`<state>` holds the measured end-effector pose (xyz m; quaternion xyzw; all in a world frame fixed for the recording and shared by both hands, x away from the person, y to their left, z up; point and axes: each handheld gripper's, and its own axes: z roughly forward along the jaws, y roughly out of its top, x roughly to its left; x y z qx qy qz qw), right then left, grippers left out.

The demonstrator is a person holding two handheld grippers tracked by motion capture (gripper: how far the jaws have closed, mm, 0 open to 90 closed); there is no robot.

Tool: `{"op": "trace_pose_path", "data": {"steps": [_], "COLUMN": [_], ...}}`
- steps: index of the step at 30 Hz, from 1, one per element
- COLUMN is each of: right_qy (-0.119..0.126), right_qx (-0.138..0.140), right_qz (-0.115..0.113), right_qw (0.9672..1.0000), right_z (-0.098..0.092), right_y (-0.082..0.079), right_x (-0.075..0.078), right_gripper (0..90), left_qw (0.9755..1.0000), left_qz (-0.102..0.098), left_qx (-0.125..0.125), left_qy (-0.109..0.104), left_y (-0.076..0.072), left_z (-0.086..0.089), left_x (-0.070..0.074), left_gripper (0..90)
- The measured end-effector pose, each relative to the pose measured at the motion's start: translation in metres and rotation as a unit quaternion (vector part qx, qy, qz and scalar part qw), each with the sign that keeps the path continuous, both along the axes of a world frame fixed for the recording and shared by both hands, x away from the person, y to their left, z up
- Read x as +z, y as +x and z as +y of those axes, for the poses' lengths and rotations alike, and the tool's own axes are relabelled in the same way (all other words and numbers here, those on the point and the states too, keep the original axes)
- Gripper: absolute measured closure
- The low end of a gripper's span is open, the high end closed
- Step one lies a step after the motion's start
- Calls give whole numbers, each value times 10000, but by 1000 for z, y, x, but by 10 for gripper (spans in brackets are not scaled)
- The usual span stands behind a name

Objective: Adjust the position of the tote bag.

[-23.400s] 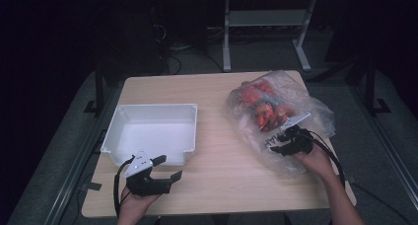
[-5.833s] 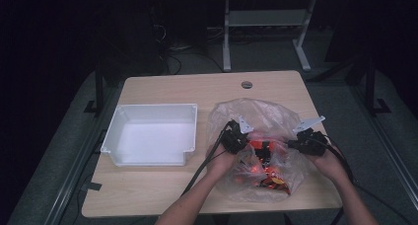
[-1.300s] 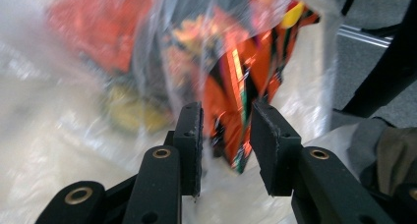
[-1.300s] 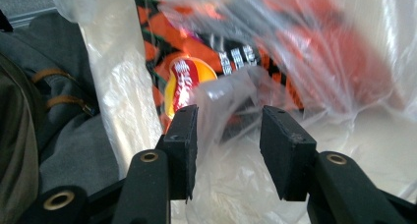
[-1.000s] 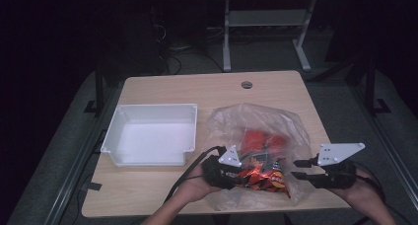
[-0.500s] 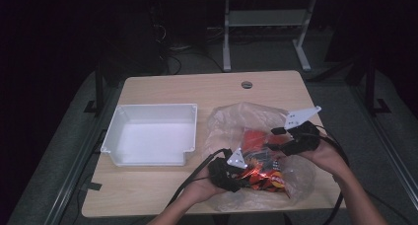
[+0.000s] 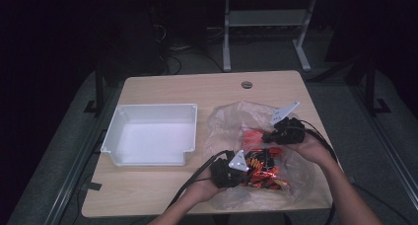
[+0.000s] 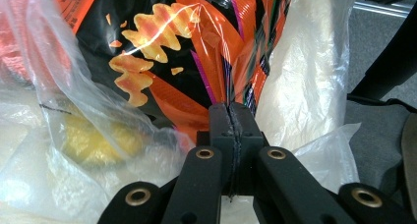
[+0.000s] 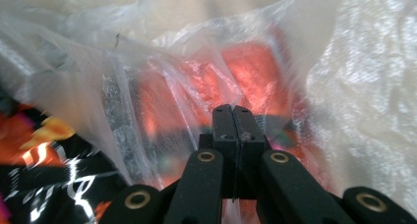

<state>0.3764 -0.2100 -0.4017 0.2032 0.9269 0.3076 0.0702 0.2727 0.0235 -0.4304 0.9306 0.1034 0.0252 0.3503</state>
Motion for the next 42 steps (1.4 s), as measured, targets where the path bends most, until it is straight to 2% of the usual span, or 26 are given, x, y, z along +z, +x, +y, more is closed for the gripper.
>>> {"op": "trace_pose_path", "data": {"steps": [3, 5, 9, 13, 16, 23, 27, 33, 34, 36, 39, 40, 42], "right_qy": [81, 41, -29, -62, -94, -118, -59, 435, 464, 592, 639, 667, 676], "right_qx": [-216, -397, -630, -847, -1010, -1080, -1220, -1254, -1264, -1197, -996, -813, -544], "right_qz": [-81, -105, -37, 92, 304, 543, 371, 59, 42, 23, -28, -115, -33], "right_qw": [9997, 9991, 9980, 9963, 9944, 9926, 9918, 9911, 9909, 9910, 9930, 9944, 9962], "right_z": [0, 0, 2, 1, -3, -8, -12, -27, -28, -31, -28, -25, -17], "right_y": [8, 17, 34, 49, 58, 64, 60, 37, 35, 25, 10, 4, -7], "right_x": [4, 5, -3, -16, -28, -40, -30, 0, 3, 12, 25, 28, 33], "right_gripper": [900, 899, 899, 899, 899, 885, 743, 608, 607, 592, 594, 602, 627], "left_qw": [10000, 10000, 9999, 9998, 9998, 9997, 9997, 9991, 9989, 9989, 9988, 9988, 9989], "left_qz": [-23, -12, 14, 35, 48, 72, 105, 220, 236, 220, 214, 212, 166], "left_qx": [-58, -69, -90, -129, -143, -149, -142, -107, -98, -74, -43, -41, -34], "left_qy": [1, -26, -92, -116, -141, -173, -195, -352, -397, -397, -449, -429, -427], "left_y": [-1, -1, -2, -2, -3, -3, -3, -2, -1, -1, 2, 2, 5], "left_z": [0, 0, 0, 1, 1, 2, 4, 6, 7, 7, 6, 6, 4], "left_x": [0, -1, -1, -2, -2, -2, -1, 1, 2, 5, 8, 8, 9], "left_gripper": [900, 900, 900, 900, 900, 900, 900, 859, 853, 832, 817, 815, 815]}}
